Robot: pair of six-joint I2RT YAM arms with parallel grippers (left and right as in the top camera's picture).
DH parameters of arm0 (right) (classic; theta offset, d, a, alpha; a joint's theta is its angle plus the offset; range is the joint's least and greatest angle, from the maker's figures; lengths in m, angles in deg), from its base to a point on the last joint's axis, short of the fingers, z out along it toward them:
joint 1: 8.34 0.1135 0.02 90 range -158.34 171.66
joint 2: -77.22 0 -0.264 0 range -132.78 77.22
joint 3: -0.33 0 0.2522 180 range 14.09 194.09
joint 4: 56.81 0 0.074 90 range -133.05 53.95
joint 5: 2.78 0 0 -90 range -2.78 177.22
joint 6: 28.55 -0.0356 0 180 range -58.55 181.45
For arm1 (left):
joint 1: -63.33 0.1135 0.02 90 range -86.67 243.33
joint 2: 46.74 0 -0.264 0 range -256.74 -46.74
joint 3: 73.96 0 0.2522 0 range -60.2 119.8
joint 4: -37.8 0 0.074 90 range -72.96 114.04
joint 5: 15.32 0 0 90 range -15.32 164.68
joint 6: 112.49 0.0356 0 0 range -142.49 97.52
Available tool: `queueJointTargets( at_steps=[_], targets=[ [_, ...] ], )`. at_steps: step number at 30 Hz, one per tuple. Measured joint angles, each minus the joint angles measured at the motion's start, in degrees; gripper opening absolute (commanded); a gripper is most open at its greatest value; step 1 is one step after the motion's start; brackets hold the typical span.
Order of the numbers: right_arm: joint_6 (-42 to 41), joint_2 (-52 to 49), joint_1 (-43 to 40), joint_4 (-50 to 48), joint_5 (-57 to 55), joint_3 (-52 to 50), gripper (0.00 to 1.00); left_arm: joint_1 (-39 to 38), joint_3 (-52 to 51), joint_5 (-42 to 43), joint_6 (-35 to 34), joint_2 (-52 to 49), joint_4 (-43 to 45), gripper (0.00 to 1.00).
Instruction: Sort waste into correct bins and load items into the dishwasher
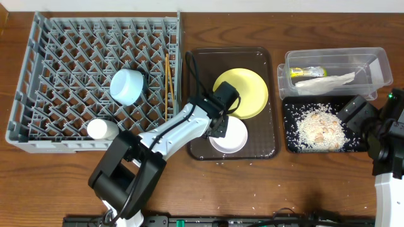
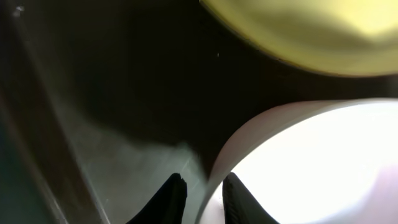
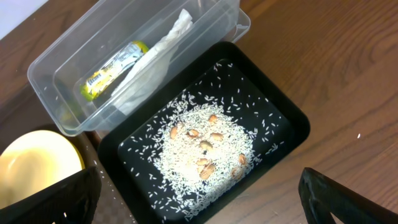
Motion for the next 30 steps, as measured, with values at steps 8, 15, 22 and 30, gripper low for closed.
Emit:
queueJointTargets(
  at_steps=[8,15,22,30],
  targets=[
    [0.00,0.00,0.00,-0.02,0.00,0.00,0.99,0.00,-3.21,2.49,3.45,-0.04,5.05,0.22],
    [0.00,0.00,0.00,-0.02,0.00,0.00,0.99,0.00,-3.28,4.70,4.20,-0.74,7.52,0.08],
    [0.00,0.00,0.00,-0.02,0.00,0.00,0.99,0.00,-3.26,5.70,5.73,-1.68,7.93,0.07],
    [0.00,0.00,0.00,0.00,0.02,0.00,0.99,0.00,-1.90,-5.09,8.04,5.66,2.19,0.07]
  ],
)
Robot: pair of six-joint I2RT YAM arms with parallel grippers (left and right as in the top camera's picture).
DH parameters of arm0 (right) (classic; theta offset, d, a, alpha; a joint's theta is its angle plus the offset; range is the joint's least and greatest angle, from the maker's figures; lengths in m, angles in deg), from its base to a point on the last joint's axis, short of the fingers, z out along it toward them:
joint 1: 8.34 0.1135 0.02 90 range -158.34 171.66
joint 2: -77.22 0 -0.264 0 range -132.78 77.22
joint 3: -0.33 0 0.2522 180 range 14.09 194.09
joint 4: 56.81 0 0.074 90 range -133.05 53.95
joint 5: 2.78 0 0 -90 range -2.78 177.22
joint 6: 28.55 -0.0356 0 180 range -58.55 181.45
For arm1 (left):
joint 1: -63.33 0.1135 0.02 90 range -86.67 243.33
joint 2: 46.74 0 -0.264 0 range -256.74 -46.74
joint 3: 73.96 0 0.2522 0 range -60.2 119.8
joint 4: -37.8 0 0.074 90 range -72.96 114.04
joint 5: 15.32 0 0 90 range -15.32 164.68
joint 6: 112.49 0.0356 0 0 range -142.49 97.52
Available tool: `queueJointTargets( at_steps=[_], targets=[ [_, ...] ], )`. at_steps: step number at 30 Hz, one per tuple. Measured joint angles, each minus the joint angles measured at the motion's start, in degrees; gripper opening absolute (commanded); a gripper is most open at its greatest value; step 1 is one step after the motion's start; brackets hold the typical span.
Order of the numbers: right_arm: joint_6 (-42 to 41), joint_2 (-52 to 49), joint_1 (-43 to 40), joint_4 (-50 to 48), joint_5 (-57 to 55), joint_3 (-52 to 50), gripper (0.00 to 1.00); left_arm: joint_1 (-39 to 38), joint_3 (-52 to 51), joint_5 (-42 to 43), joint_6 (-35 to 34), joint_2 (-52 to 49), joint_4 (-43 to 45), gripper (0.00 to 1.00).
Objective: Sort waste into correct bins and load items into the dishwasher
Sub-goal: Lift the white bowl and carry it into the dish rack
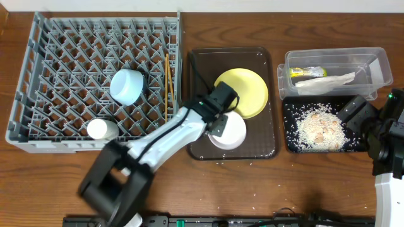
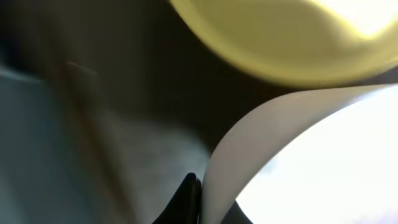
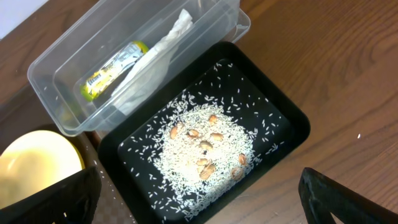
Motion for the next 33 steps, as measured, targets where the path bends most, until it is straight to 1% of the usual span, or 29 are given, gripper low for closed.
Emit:
queueJointTargets(
  at_steps=[4,7,8,10,12,15,19,22,28,33],
  targets=[
    [0.00,0.00,0.00,-0.02,0.00,0.00,0.99,0.00,1.40,-10.19,3.39,8.63,-0.11,0.07],
    [0.00,0.00,0.00,-0.02,-0.02,0.00,0.99,0.00,1.92,-20.20,6.82,13.86,-0.07,0.08],
    [0.00,0.00,0.00,-0.02,-0.02,0.00,0.99,0.02,1.97,-24.92,8.31,15.50,0.00,0.07],
    [0.00,0.00,0.00,0.00,0.00,0.00,0.99,0.20,1.97,-32.06,11.10,17.25,0.90,0.08],
    [0.00,0.00,0.00,-0.02,-0.02,0.00,0.99,0.94,1.99,-39.12,15.58,18.62,2.49,0.07],
    [0.00,0.00,0.00,0.00,-0.02,0.00,0.99,3.80,2.01,-46.23,22.95,19.65,5.97,0.08],
    [0.00,0.00,0.00,-0.02,-0.02,0.00,0.99,11.67,2.01,-51.15,32.76,19.74,8.98,0.07],
    [0.00,0.00,0.00,-0.02,-0.02,0.00,0.99,18.58,2.01,-53.00,38.36,19.58,9.51,0.08],
    [0.00,0.00,0.00,-0.02,-0.02,0.00,0.99,30.77,2.01,-54.45,42.71,18.03,11.08,0.07],
    [0.00,0.00,0.00,-0.02,-0.02,0.00,0.99,36.87,1.99,-54.80,43.82,17.35,16.39,0.07]
  ],
)
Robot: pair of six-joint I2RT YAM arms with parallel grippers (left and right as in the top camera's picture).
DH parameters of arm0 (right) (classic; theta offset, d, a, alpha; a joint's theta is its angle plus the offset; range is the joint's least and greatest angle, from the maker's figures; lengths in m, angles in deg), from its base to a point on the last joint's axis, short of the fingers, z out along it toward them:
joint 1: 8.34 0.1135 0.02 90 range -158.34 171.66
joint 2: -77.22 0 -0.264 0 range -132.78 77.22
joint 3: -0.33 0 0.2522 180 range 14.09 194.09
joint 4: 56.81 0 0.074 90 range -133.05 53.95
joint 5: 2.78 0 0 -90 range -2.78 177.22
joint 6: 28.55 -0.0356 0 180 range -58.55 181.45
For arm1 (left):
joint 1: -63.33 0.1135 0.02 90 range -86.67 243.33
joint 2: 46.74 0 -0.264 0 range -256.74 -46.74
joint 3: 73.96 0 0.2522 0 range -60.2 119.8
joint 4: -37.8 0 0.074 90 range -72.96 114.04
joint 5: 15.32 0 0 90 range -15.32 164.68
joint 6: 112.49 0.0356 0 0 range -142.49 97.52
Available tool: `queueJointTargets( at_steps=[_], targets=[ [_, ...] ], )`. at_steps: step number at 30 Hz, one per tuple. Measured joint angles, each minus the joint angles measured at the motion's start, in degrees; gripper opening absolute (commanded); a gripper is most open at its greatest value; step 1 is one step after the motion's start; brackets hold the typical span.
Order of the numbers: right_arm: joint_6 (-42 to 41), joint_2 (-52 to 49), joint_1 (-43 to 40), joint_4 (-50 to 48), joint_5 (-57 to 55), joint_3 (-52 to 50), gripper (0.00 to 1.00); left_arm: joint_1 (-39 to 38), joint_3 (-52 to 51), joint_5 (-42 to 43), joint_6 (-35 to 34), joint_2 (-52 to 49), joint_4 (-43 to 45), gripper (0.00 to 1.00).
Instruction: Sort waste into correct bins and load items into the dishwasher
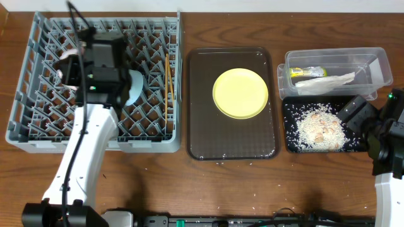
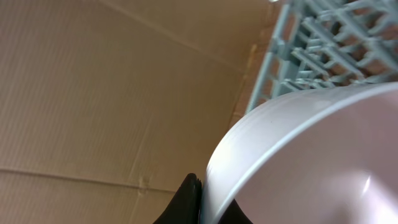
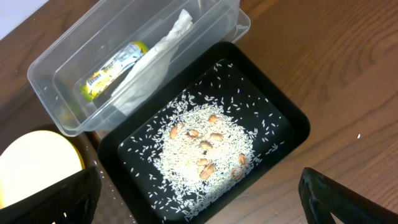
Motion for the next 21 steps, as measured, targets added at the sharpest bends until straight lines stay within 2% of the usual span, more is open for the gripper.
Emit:
queueJointTargets(
  at_steps=[7,14,21],
  targets=[
    [0.00,0.00,0.00,0.02,0.00,0.00,0.99,2.36,0.00,-0.74,0.66,-6.86,2.10,0.07],
    [0.00,0.00,0.00,0.00,0.00,0.00,0.99,4.59,-0.09,-5.97,5.03,-15.98,11.56,0.07],
    [0.00,0.00,0.00,0.00,0.00,0.00,0.99,8.20,-0.09,-8.31,7.06,-16.81,12.07,0.07]
  ],
)
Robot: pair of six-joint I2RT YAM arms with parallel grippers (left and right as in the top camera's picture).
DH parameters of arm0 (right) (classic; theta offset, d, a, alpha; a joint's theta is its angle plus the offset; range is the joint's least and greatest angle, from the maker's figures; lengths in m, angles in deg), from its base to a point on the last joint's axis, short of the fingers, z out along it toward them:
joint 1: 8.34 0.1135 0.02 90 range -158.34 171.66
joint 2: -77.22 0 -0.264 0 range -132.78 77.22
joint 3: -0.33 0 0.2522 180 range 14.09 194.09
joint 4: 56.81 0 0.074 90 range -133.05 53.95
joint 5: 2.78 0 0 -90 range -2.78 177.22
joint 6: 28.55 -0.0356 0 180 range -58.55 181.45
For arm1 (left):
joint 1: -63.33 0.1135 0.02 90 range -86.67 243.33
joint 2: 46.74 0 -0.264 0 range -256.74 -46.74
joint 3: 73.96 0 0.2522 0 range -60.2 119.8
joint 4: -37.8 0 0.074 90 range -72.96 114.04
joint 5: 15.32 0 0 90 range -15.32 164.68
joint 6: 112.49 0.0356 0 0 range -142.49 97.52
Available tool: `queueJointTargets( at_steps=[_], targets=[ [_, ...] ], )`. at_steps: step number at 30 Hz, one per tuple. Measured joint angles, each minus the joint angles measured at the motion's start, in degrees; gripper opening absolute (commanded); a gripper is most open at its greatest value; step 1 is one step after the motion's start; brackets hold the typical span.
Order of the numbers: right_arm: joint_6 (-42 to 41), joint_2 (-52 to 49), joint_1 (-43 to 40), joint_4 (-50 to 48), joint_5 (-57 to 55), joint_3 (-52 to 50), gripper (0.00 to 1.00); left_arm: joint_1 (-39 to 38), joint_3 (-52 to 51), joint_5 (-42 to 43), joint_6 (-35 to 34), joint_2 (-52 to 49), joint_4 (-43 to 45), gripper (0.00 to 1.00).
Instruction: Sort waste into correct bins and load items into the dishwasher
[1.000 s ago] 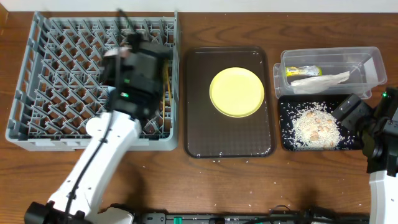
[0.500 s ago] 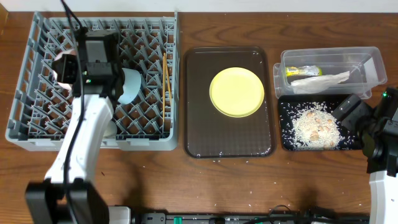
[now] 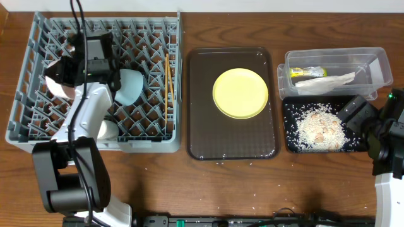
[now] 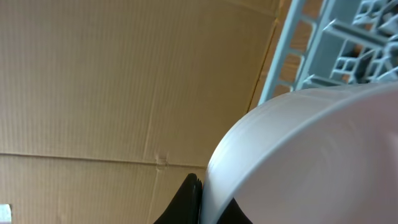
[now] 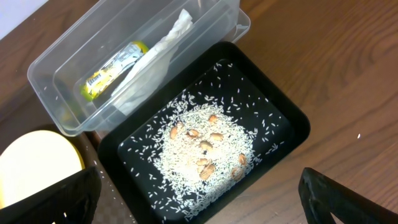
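My left gripper (image 3: 68,72) is shut on the rim of a white bowl (image 3: 55,83), held tilted on edge over the left part of the grey dish rack (image 3: 38,135). In the left wrist view the bowl (image 4: 311,155) fills the frame, its rim pinched between my fingertips (image 4: 191,199). The rack holds a light blue bowl (image 3: 130,86), a white cup (image 3: 107,130) and chopsticks (image 3: 168,75). A yellow plate (image 3: 240,93) lies on the brown tray (image 3: 202,142). My right gripper (image 5: 199,208) hangs open near the black bin (image 5: 292,127) of rice and peanuts.
A clear bin (image 3: 379,63) at the back right holds a yellow wrapper (image 3: 307,72) and crumpled tissue (image 3: 328,81). Rice grains lie scattered on the wood in front of the tray. Below the rack's left edge, the left wrist view shows brown cardboard (image 4: 93,93).
My left gripper, still holding the white bowl, has shifted a little to the left over the rack. The bowl now sits lower by the rack's left side. The right arm is unchanged.
My left gripper stood open around the white bowl's rim on the brown tray. It then shut on the rim. Later it held the bowl over the rack, leaving only the yellow plate on the tray. Now the bowl is at the rack's left part.
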Motion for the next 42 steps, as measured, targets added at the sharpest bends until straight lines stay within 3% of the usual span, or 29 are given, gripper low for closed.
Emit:
queueJointTargets(
  at_steps=[30,35,39,40,42],
  targets=[
    [0.00,0.00,0.00,0.00,-0.02,0.00,0.99,-1.53,0.00,2.54,0.22,-4.42,3.21,0.08],
    [0.00,0.00,0.00,0.00,-0.02,0.00,0.99,-1.57,0.00,2.97,0.24,-4.42,4.81,0.12],
    [0.00,0.00,0.00,0.00,0.00,0.00,0.99,-1.64,0.00,3.69,0.20,-4.44,4.98,0.22],
    [0.00,0.00,0.00,0.00,0.00,0.00,0.99,-1.66,0.00,3.89,0.26,-4.44,5.01,0.22],
    [0.00,0.00,0.00,0.00,0.00,0.00,0.99,-1.73,0.00,4.96,0.33,-4.42,4.98,0.12]
  ],
)
